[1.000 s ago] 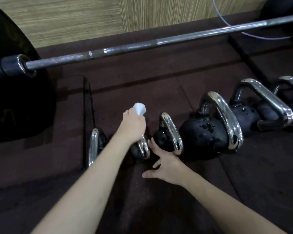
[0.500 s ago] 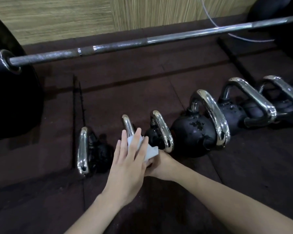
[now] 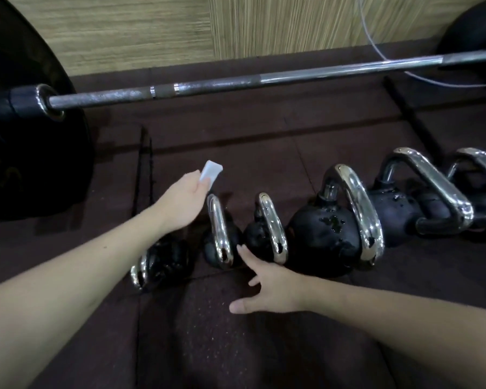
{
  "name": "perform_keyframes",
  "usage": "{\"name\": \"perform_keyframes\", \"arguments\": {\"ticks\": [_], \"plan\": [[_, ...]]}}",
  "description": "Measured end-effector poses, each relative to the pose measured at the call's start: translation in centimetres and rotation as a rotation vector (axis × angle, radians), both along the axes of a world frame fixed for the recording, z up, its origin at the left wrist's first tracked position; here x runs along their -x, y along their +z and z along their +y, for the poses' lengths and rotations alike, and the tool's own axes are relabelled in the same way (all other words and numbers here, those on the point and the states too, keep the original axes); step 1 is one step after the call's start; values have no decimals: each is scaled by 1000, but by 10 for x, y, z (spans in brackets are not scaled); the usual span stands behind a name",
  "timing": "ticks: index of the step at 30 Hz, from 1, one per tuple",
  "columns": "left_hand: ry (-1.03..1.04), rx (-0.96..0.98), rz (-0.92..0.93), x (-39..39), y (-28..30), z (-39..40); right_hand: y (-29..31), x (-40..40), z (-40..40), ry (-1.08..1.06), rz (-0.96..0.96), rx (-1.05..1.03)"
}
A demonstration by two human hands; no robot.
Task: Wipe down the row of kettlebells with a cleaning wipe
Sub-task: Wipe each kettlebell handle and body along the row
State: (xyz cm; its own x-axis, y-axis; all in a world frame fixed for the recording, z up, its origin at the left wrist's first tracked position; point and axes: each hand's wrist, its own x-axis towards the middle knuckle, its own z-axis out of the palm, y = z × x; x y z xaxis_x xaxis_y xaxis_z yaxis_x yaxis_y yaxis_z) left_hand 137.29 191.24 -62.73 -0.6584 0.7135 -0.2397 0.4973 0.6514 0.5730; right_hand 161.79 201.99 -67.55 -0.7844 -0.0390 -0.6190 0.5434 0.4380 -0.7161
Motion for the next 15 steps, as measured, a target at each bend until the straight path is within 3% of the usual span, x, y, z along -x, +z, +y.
{"name": "perform_keyframes", "arguments": {"ticks": [3,9,13,15], "plan": [[-9,-52,19,-13,20,14,17,-27,8,-39,-11,-35],[-272,-153,84,-60,22,43,6,-74,21,-410,135,-200],[-458,-71,26,-89,4,64,-4,-72,14,-353,197,-140],[-452,-107,-54,-93,0,71,-7,-63,17,-306,194,-128]]}}
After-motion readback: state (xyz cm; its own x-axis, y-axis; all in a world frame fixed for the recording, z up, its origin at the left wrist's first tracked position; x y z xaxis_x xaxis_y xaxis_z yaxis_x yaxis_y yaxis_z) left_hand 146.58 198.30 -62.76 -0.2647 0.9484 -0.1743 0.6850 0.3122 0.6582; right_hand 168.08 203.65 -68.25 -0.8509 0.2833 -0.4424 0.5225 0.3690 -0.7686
